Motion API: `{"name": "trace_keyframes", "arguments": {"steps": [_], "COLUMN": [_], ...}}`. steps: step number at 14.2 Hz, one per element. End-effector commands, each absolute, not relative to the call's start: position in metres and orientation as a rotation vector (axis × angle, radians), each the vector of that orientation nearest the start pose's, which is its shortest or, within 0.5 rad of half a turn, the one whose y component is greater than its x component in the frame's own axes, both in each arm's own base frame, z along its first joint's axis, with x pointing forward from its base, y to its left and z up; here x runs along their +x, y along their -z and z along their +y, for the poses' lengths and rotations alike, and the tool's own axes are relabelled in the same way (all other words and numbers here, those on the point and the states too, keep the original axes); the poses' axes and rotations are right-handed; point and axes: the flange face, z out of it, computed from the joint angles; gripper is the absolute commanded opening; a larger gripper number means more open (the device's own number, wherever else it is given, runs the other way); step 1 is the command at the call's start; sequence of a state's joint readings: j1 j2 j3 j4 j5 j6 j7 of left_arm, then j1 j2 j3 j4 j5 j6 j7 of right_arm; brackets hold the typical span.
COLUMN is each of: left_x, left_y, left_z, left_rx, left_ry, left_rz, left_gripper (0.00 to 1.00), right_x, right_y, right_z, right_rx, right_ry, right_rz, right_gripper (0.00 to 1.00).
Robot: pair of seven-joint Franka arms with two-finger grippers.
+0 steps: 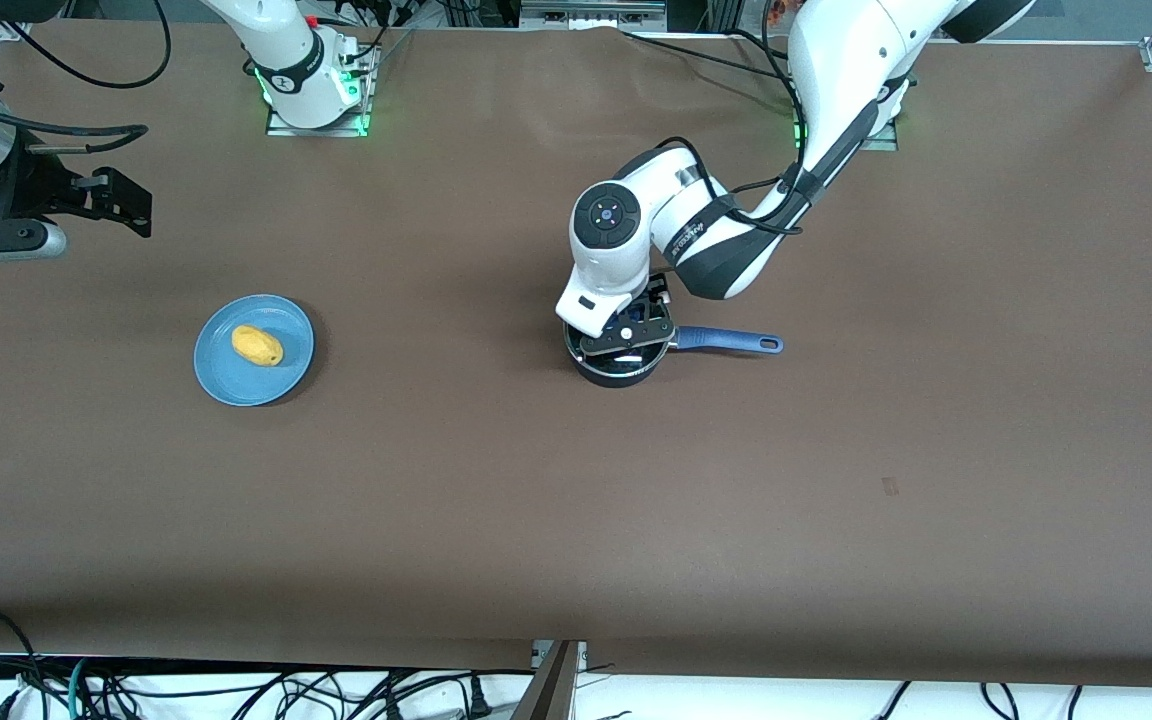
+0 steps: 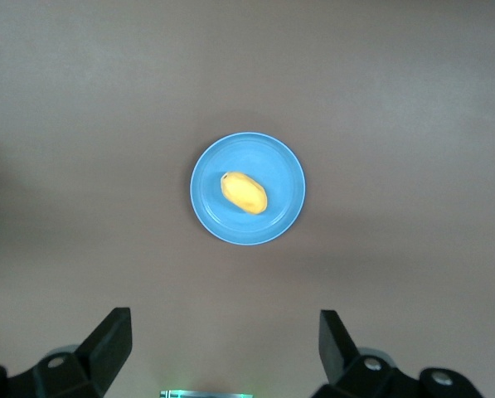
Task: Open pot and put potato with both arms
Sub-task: 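Close the left gripper on the blue lid knob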
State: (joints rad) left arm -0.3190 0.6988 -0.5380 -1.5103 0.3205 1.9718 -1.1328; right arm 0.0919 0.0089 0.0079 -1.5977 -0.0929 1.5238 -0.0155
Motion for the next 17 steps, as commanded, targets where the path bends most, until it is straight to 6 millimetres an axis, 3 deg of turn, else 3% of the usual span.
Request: {"name": "trace_keyframes", "arguments": {"steps": [1,8,17], "left_x": [0.5145,0.5146,0.5148], "left_y": [-0.2859,-0.2859,-0.2861], "left_z": [-0.4717,-0.4716,-0.4707], "left_rx": [-3.035,-3.034,-3.033], "left_ry": [-0.131,-0.128,-0.13], "left_rz": [-0.315,-0.31,-0.31], "left_gripper": [0.97,0.87,0.63], "right_x": [0.5505,0.5505,0.5505], "right_y": [-0.6075,-0.6075,-0.6075], "right_z": [0.0452,0.0452,0.0452], "right_rx": [-3.217,-3.217,-3.217], "right_ry": [-0.13,-0.13,-0.13], "right_rz": [-0.175,-0.175,-0.175], "right_gripper": [1.0,1.0,1.0]}}
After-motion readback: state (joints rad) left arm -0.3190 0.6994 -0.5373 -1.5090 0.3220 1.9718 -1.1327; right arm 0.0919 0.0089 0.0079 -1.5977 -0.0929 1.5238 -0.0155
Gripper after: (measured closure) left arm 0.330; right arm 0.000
